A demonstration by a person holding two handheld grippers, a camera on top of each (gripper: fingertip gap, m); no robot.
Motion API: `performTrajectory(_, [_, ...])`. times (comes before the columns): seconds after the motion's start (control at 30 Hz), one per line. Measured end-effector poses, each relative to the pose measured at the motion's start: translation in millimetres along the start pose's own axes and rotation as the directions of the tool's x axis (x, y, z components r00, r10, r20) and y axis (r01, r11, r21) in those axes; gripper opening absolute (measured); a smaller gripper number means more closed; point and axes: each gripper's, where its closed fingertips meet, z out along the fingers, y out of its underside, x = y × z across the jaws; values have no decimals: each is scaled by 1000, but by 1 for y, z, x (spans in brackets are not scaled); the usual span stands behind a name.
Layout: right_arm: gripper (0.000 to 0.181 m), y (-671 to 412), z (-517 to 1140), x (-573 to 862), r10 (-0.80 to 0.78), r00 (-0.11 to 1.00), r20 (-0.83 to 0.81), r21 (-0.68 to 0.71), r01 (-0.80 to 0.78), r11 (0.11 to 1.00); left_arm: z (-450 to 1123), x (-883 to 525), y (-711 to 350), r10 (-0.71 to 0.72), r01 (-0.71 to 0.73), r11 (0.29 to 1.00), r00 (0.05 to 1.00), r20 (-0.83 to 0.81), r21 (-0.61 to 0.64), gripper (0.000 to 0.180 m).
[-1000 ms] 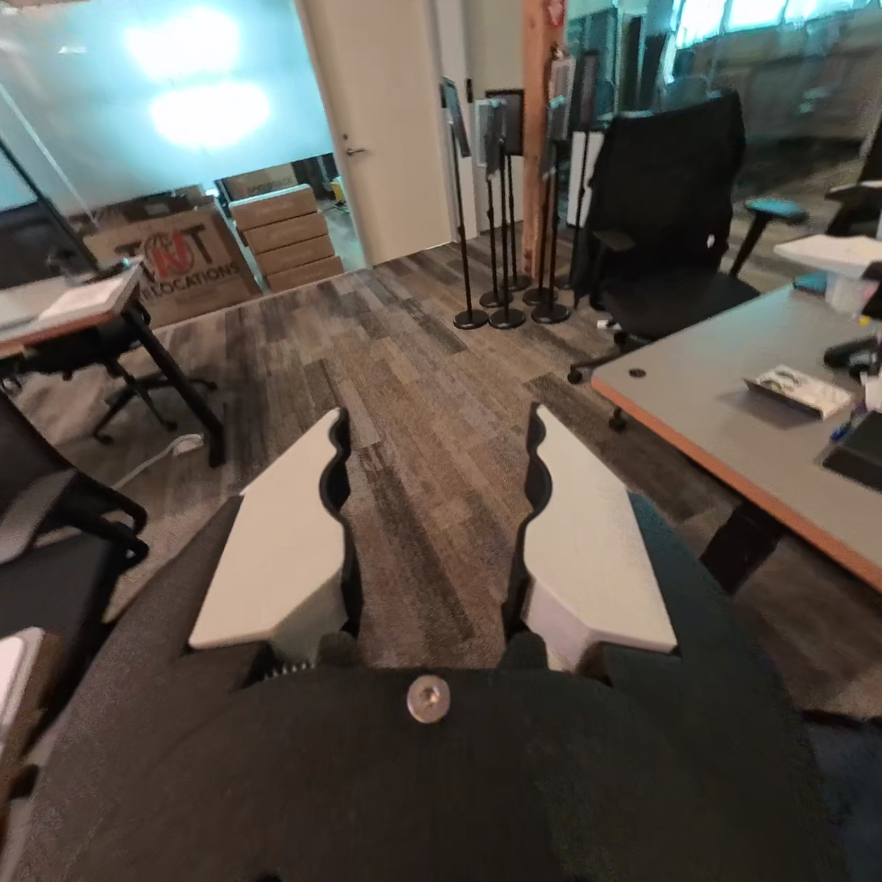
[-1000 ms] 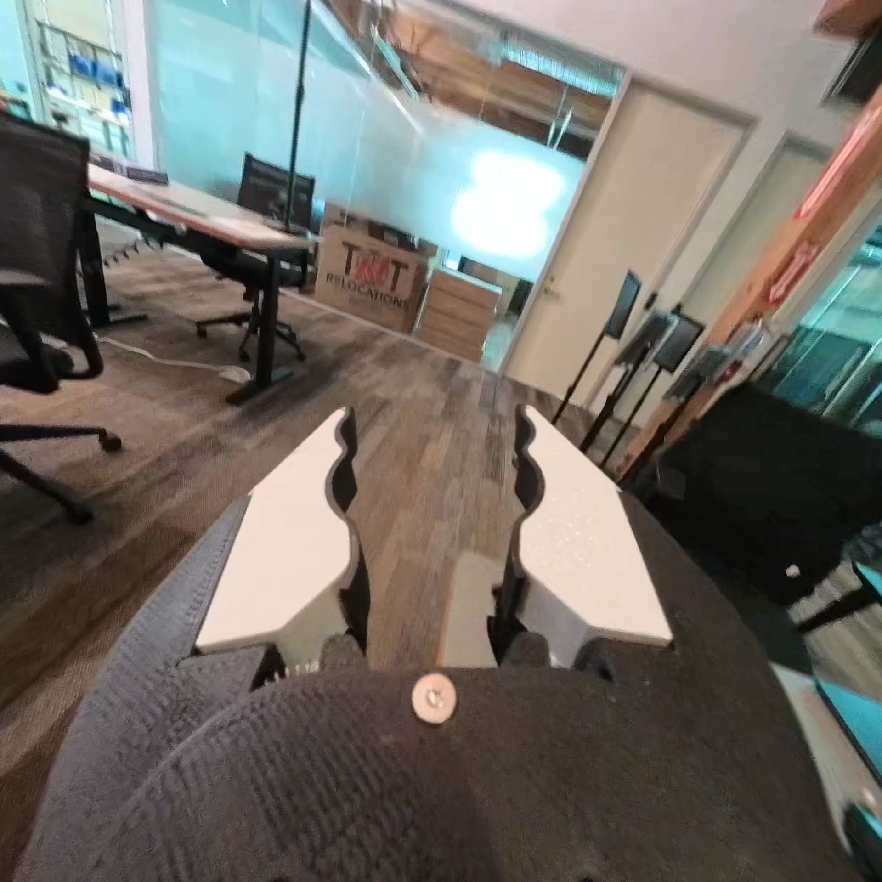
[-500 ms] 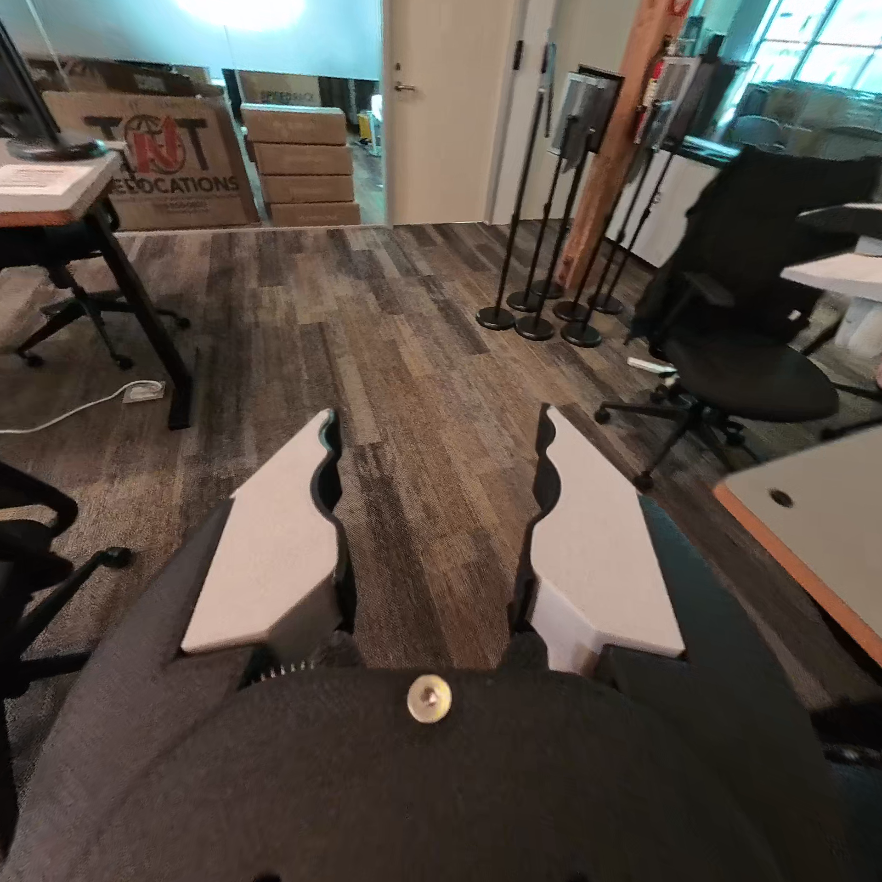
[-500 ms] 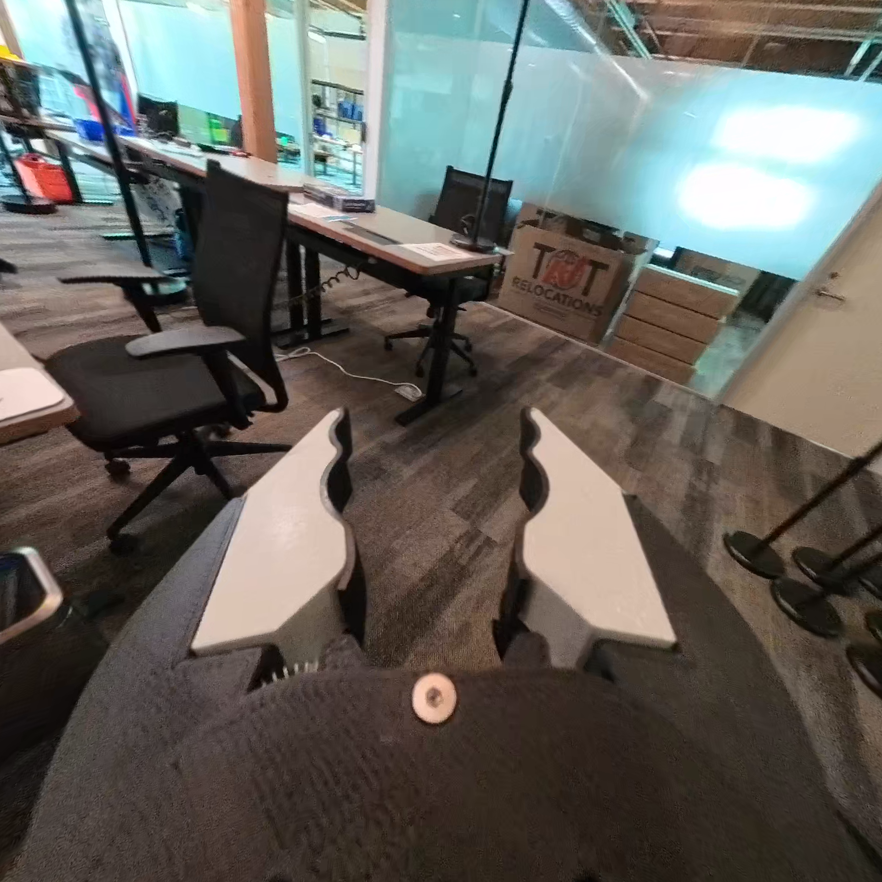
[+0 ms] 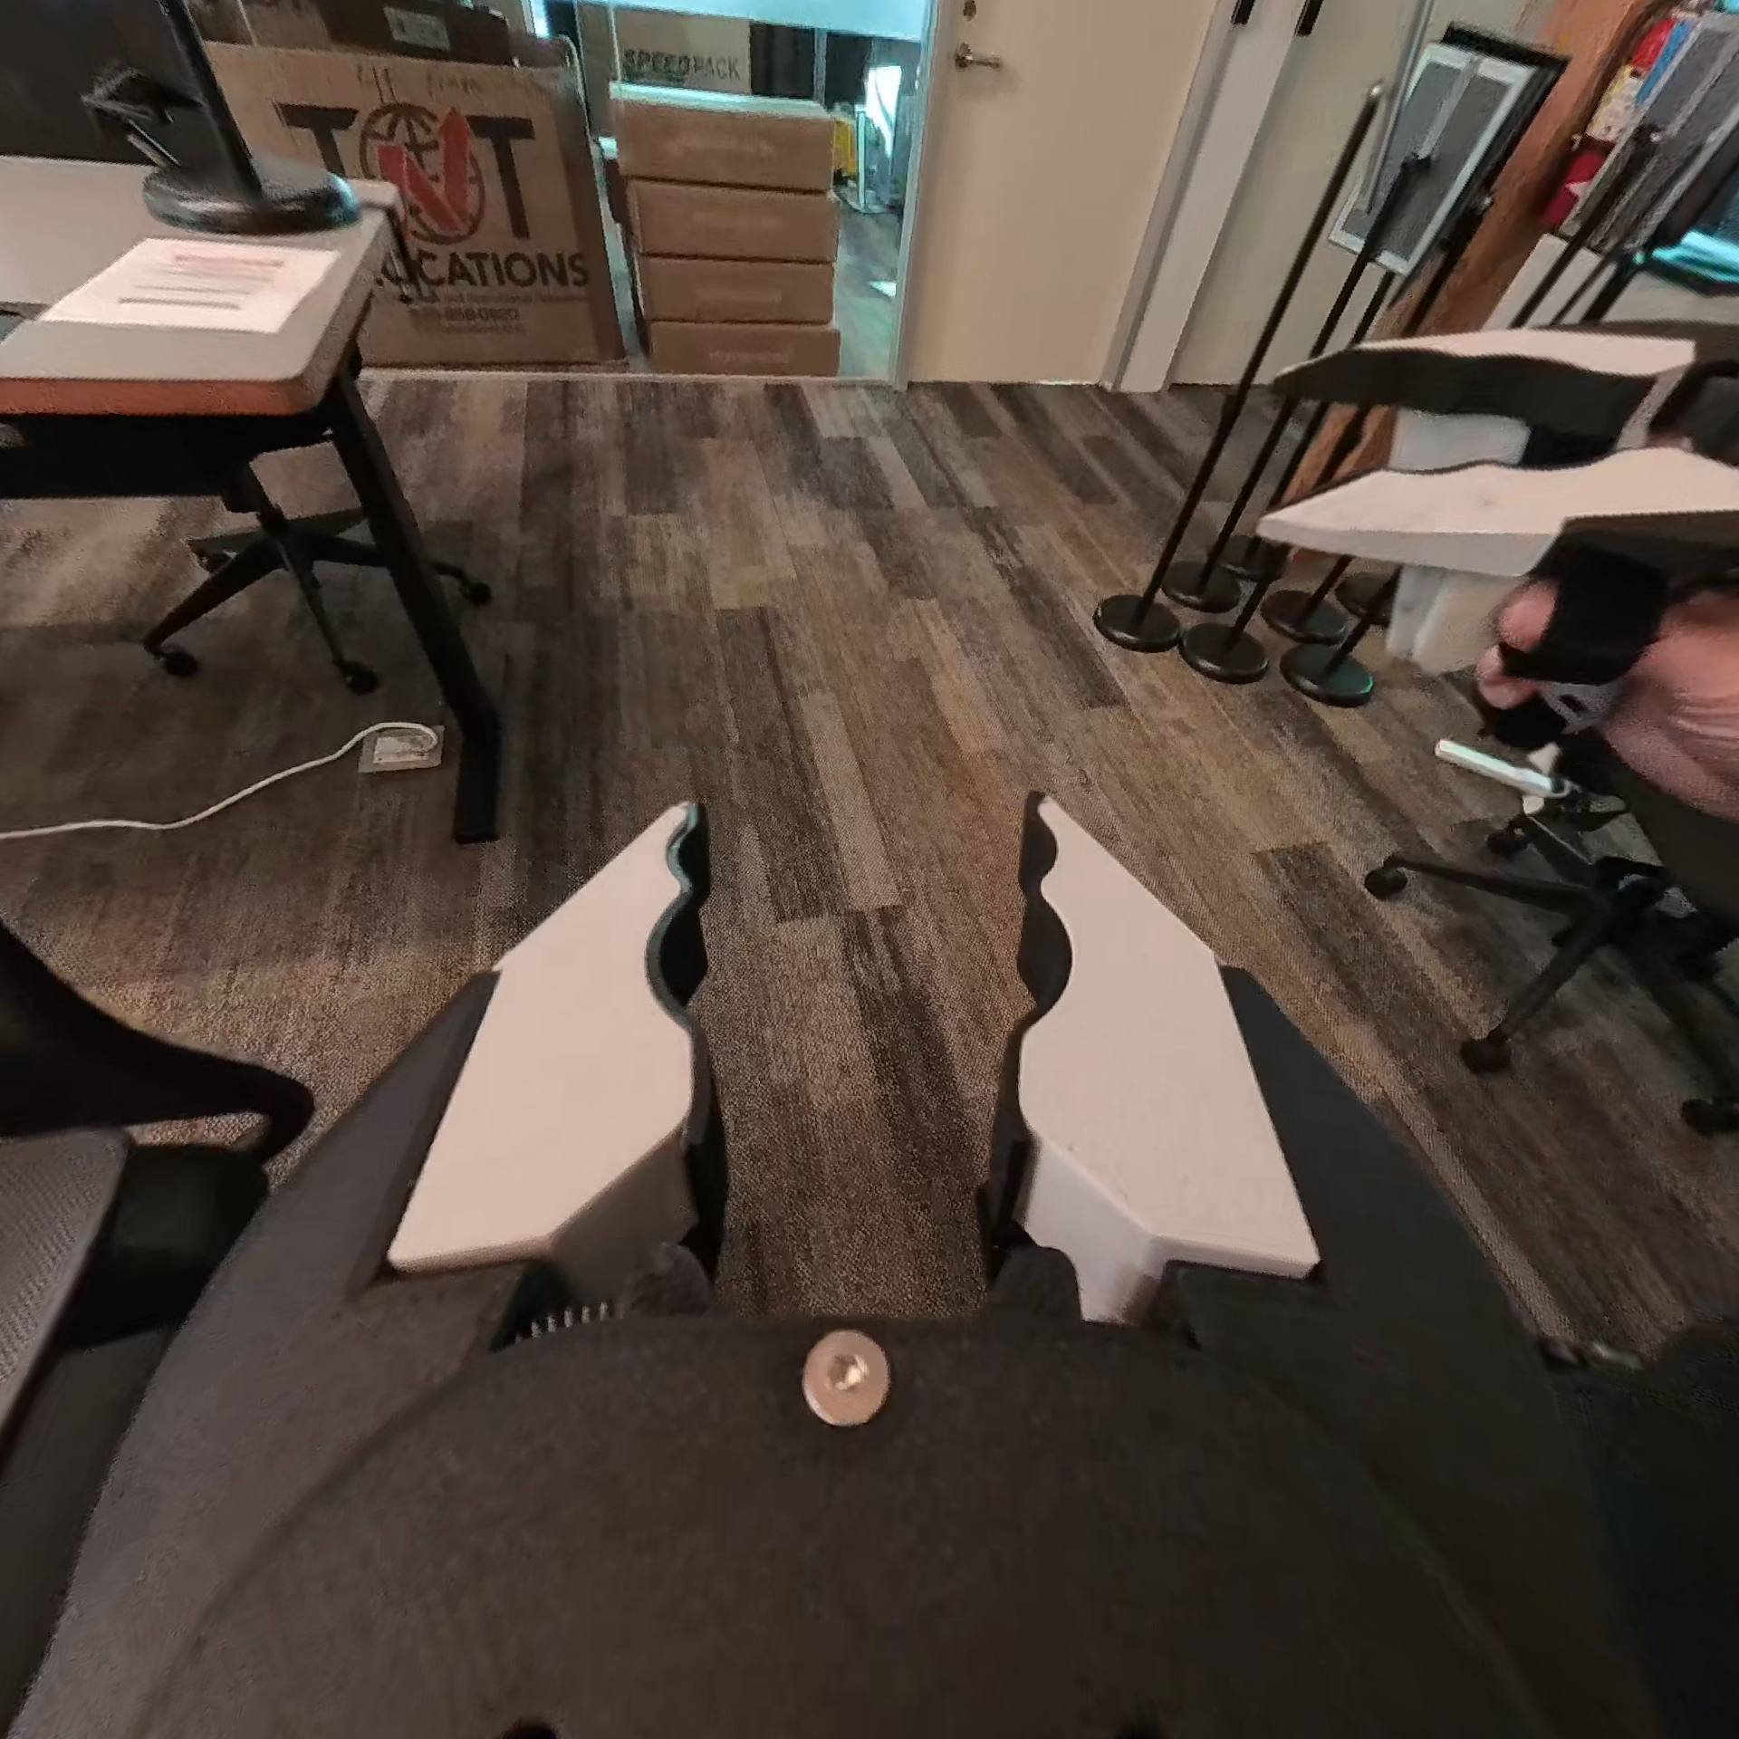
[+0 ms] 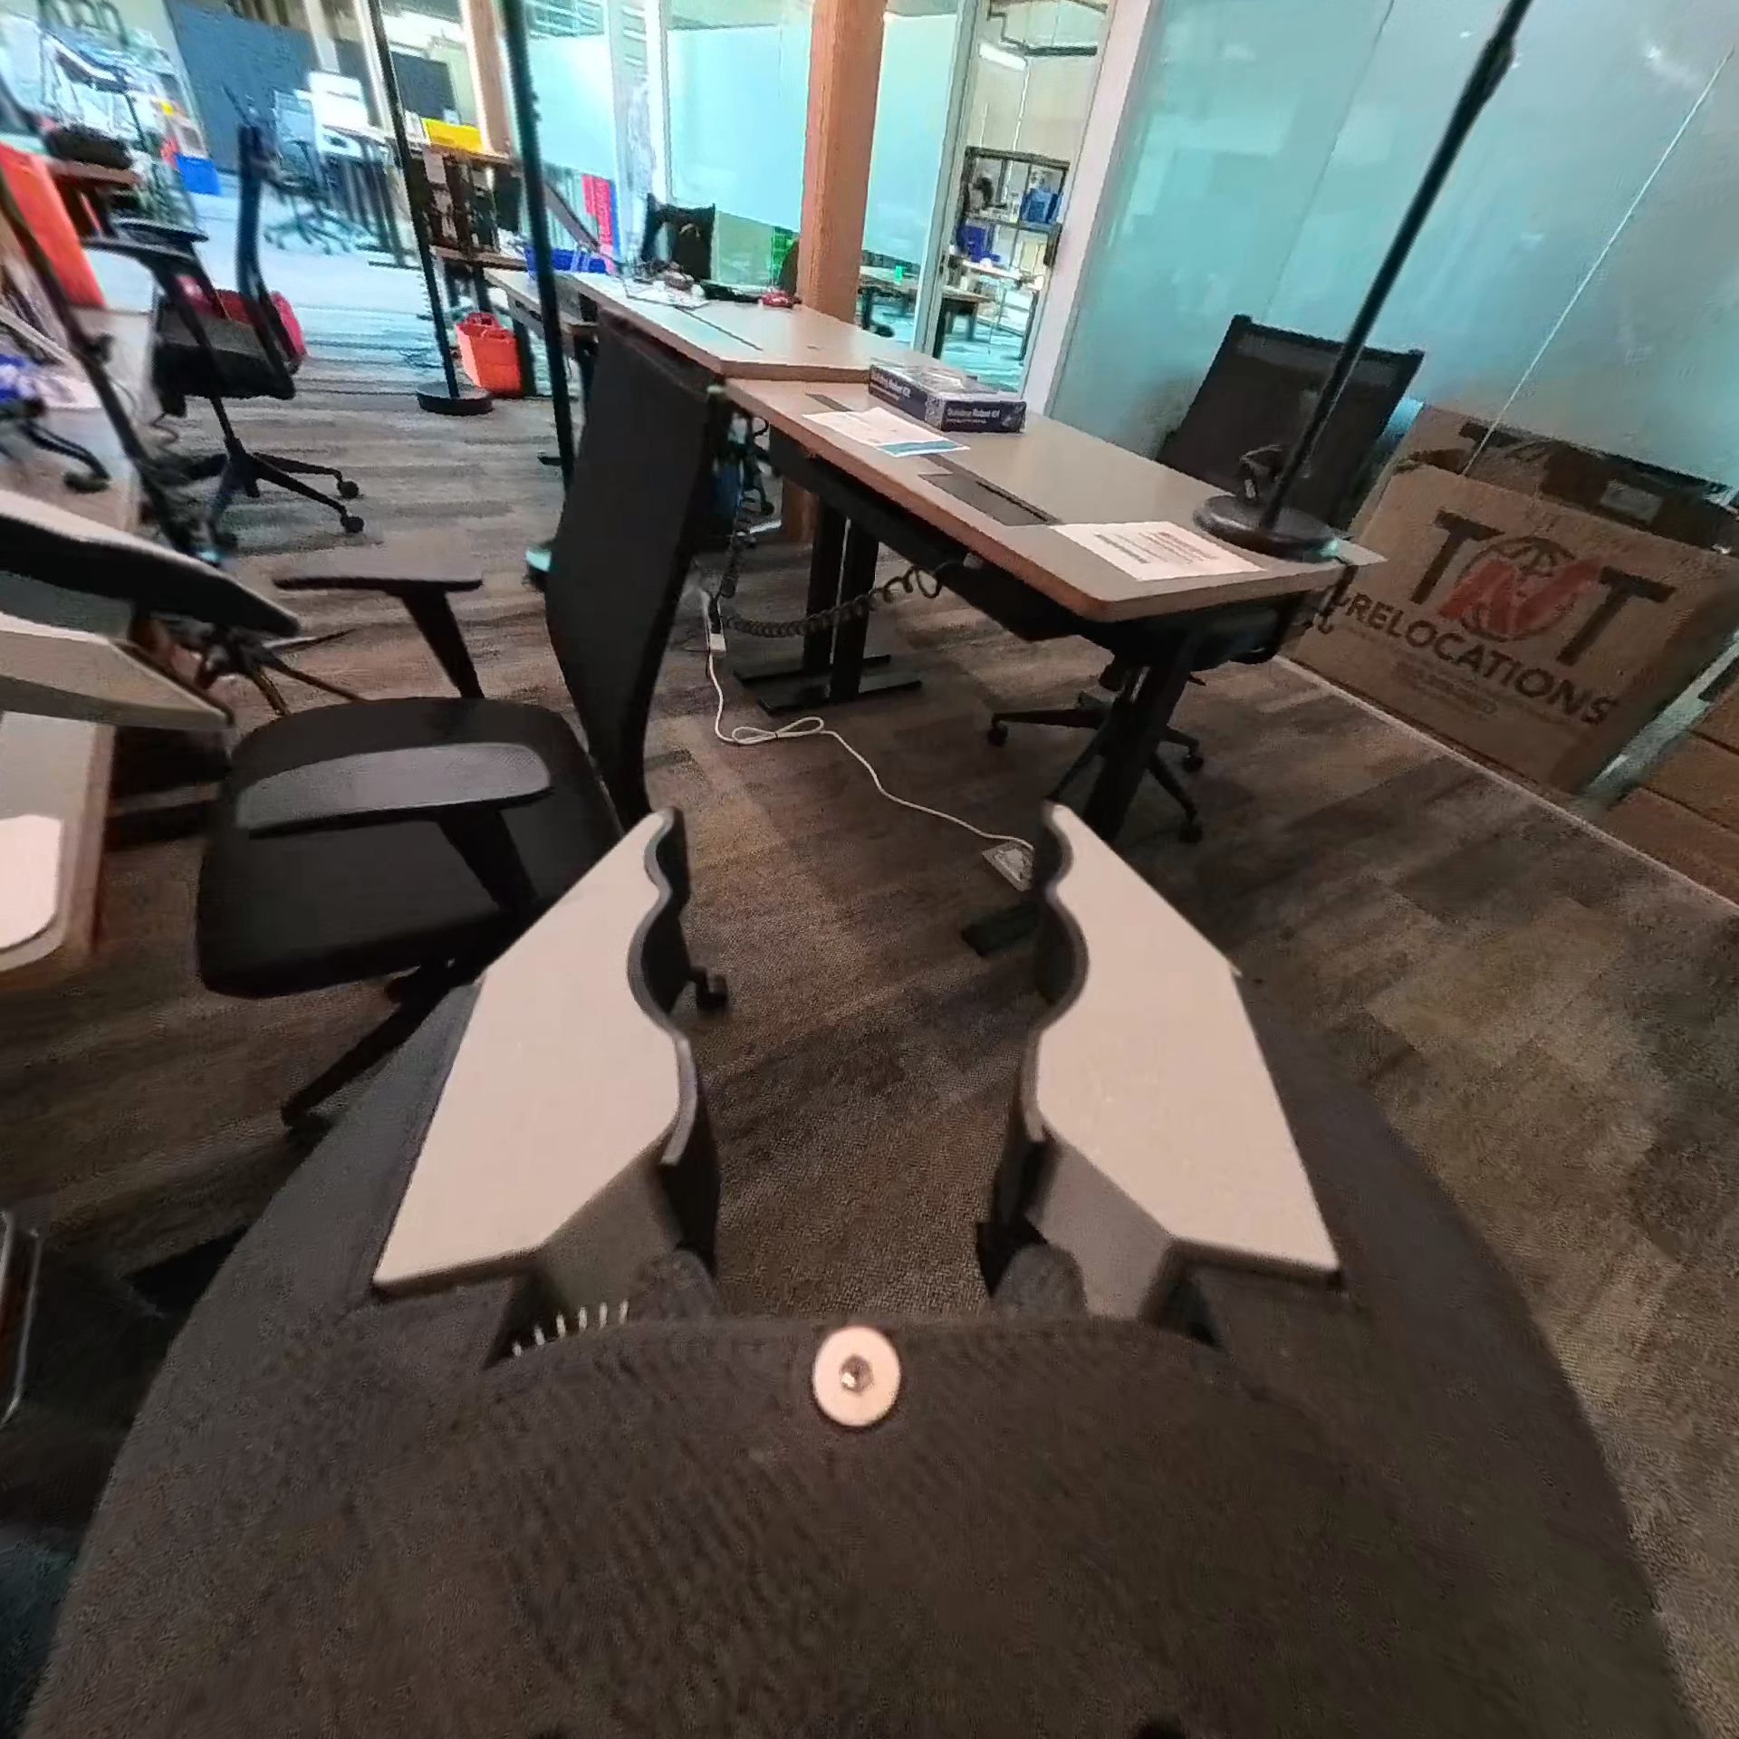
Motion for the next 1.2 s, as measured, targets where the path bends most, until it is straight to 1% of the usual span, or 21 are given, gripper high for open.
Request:
performTrajectory(0.07, [72, -9, 50, 17, 6, 1000, 20, -9, -6, 1000, 31, -35, -22, 2, -2, 1000, 1000, -5, -17, 66])
performTrajectory(0.13, [72, -20, 95, 38, -27, 999, 39, -3, 28, 1000, 63, -71, -52, 29, -29, 1000, 1000, 9, 11, 66])
performTrajectory(0.23, [69, -31, 161, 82, -91, 993, 71, -44, 94, 995, 114, -127, -101, 47, -49, 998, 998, 51, 35, 69])
performTrajectory(0.3, [63, -44, 205, 111, -127, 985, 119, -22, 131, 991, 143, -163, -130, 30, -36, 997, 995, 95, 65, 70])
performTrajectory(0.4, [52, -60, 283, 146, -192, 951, 242, 21, 193, 981, 184, -213, -155, -24, 11, 996, 988, 154, 89, 70])
performTrajectory(0.47, [43, -72, 341, 160, -231, 910, 343, 68, 222, 973, 205, -244, -166, -51, 28, 994, 976, 213, 108, 66])
performTrajectory(0.53, [42, -84, 395, 164, -222, 861, 458, 60, 220, 974, 225, -276, -176, -93, 60, 991, 952, 293, 119, 66])
performTrajectory(0.6, [40, -100, 440, 155, -224, 779, 586, 97, 207, 974, 240, -299, -190, -143, 99, 984, 934, 327, 147, 67])
performTrajectory(0.73, [38, -130, 523, 120, -278, 609, 742, 168, 233, 958, 244, -350, -211, -213, 136, 970, 876, 434, 201, 65])
performTrajectory(0.87, [36, -157, 600, 71, -372, 470, 800, 288, 244, 926, 234, -400, -223, -293, 176, 943, 839, 459, 282, 56])
performTrajectory(0.93, [36, -166, 641, 48, -387, 437, 812, 323, 216, 921, 231, -429, -226, -297, 163, 938, 833, 468, 305, 52])
performTrajectory(1.0, [33, -176, 681, 26, -362, 434, 825, 319, 170, 932, 229, -463, -230, -293, 152, 938, 826, 481, 311, 50])
performTrajectory(1.1, [32, -191, 729, -5, -310, 389, 867, 297, 95, 950, 232, -516, -244, -290, 145, 936, 834, 469, 319, 45])
performTrajectory(1.2, [32, -194, 783, -31, -317, 333, 888, 287, 138, 948, 240, -567, -264, -302, 169, 932, 850, 432, 319, 46])
